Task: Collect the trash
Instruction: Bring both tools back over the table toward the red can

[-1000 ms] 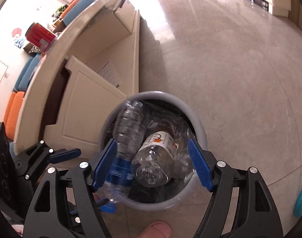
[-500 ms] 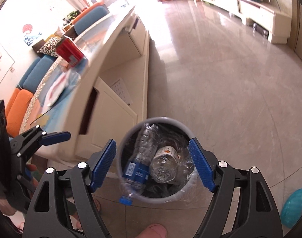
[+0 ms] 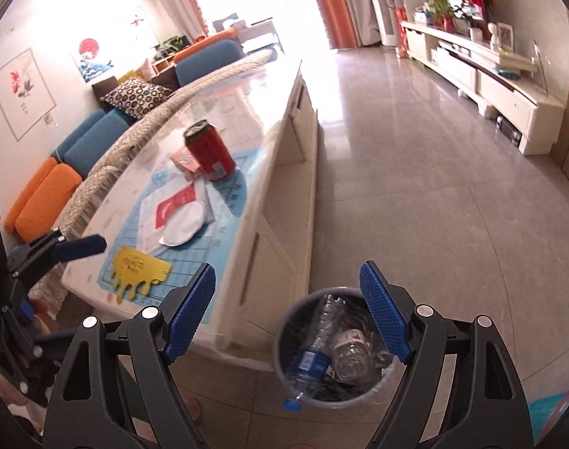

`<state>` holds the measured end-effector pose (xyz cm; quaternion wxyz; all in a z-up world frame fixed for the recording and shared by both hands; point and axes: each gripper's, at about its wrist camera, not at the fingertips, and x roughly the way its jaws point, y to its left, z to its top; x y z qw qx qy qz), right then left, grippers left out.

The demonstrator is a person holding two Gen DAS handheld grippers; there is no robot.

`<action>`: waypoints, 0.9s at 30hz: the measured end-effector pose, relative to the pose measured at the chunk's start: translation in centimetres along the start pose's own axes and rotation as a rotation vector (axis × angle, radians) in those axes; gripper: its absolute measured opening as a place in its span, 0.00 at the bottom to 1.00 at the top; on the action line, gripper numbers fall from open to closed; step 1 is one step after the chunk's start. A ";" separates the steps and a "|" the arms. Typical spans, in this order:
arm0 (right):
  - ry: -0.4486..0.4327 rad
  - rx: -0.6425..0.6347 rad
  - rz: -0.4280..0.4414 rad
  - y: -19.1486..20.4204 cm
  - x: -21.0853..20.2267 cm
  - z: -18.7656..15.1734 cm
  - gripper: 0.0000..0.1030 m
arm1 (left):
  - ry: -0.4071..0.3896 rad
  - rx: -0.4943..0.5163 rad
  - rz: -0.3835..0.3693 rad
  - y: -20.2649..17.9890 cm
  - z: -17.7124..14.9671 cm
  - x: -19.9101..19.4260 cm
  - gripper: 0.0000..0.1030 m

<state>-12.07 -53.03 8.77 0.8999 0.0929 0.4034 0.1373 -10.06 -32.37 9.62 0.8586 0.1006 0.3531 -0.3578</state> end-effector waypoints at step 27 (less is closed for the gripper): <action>0.038 -0.128 0.029 10.3 1.0 -0.1 0.78 | 0.011 -0.172 0.178 10.7 -6.3 -6.2 0.89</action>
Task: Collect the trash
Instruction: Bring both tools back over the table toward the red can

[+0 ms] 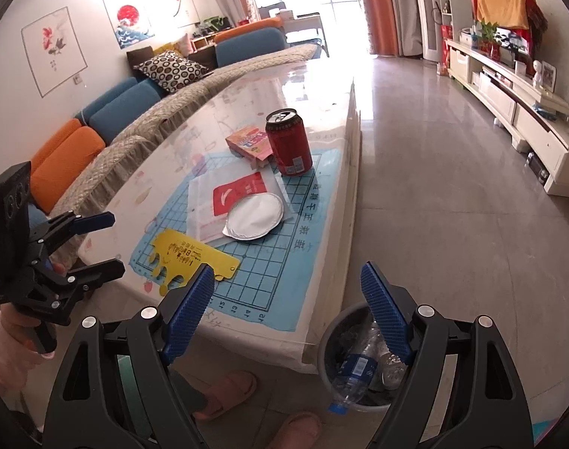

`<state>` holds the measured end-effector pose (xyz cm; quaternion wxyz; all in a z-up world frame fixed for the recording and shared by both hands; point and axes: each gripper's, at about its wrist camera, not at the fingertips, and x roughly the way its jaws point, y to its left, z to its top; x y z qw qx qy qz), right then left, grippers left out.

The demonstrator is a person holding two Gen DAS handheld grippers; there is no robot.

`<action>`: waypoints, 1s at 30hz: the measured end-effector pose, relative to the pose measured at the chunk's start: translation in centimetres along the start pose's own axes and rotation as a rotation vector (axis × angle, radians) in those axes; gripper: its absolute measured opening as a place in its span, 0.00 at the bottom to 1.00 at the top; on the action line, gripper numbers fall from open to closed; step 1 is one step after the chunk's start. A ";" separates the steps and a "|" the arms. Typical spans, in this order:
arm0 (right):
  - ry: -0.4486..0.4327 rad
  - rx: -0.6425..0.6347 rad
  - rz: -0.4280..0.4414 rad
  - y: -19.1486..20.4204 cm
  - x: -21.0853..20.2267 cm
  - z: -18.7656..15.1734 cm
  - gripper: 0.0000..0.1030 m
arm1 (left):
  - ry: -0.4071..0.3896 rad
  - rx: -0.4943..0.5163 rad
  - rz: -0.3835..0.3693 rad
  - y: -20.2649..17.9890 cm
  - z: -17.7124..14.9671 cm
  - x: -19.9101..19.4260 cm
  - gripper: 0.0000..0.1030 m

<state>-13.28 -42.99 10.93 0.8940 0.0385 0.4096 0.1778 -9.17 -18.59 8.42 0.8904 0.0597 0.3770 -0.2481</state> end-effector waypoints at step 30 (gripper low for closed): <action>0.042 -0.026 0.072 1.0 7.1 2.0 0.81 | 0.066 -0.101 0.014 4.5 -1.0 5.5 0.93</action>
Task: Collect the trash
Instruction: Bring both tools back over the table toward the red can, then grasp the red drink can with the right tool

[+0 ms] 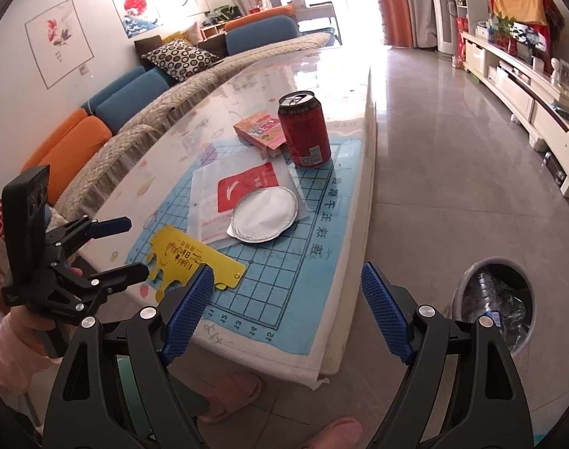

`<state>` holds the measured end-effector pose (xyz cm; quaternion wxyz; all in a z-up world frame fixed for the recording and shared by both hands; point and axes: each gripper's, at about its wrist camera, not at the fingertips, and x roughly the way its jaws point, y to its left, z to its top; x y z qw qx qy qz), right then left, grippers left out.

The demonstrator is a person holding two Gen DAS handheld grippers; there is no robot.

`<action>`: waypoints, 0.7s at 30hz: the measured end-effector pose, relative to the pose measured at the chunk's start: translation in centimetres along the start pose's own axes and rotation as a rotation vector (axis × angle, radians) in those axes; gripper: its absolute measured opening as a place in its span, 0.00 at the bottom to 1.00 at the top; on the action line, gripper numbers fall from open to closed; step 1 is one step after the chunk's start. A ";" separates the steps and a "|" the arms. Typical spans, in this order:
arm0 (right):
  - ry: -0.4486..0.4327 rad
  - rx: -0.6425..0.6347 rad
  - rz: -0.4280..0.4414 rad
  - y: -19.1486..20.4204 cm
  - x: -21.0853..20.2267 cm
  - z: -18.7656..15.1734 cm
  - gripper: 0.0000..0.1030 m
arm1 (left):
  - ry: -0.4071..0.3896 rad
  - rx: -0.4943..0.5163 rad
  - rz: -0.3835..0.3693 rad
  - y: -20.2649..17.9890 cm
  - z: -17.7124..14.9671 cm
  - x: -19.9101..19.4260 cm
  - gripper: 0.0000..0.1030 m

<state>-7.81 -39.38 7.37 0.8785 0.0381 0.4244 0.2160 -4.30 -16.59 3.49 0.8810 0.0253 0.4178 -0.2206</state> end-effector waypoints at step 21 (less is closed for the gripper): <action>0.025 -0.191 0.141 -4.2 20.9 14.7 0.86 | 0.185 -0.034 -0.015 5.6 6.6 14.4 0.93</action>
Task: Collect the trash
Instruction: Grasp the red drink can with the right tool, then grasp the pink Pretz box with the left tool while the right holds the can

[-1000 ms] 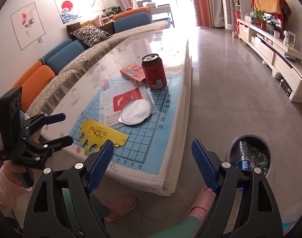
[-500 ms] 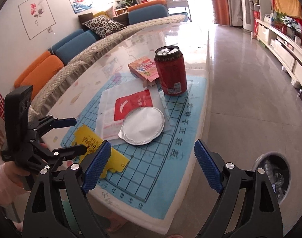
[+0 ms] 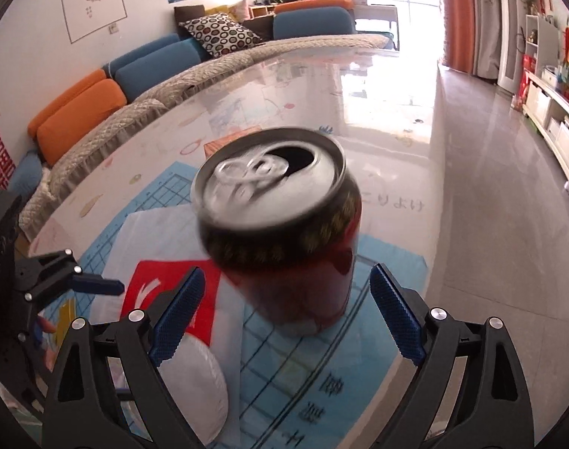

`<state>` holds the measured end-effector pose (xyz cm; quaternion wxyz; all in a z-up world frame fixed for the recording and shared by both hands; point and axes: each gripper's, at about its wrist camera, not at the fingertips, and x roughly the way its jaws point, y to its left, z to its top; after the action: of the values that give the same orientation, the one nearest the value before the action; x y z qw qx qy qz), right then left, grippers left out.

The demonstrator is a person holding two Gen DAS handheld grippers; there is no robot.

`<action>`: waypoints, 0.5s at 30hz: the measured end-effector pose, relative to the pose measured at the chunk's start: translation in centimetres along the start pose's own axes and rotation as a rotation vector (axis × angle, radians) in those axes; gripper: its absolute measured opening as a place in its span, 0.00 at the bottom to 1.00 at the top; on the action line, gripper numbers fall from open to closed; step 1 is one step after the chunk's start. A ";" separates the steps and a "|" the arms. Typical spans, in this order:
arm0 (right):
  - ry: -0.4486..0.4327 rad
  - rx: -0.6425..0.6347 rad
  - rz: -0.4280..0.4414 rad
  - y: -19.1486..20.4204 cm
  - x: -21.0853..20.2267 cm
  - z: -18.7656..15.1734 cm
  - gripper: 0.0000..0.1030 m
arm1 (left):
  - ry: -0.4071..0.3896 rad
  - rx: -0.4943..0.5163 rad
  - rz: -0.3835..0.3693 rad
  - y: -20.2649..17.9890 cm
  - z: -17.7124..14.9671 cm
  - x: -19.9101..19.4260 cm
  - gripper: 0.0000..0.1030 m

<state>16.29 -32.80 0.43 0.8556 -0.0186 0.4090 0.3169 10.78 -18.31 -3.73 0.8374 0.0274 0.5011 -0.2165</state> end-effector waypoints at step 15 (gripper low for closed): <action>0.065 0.203 0.065 -3.5 -0.5 2.6 0.70 | 0.105 -0.223 0.086 6.4 8.1 -0.6 0.93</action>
<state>19.76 -35.12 1.71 0.8287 0.0712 0.4668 0.3005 19.72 -14.43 -0.29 0.8165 -0.0333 0.5634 -0.1217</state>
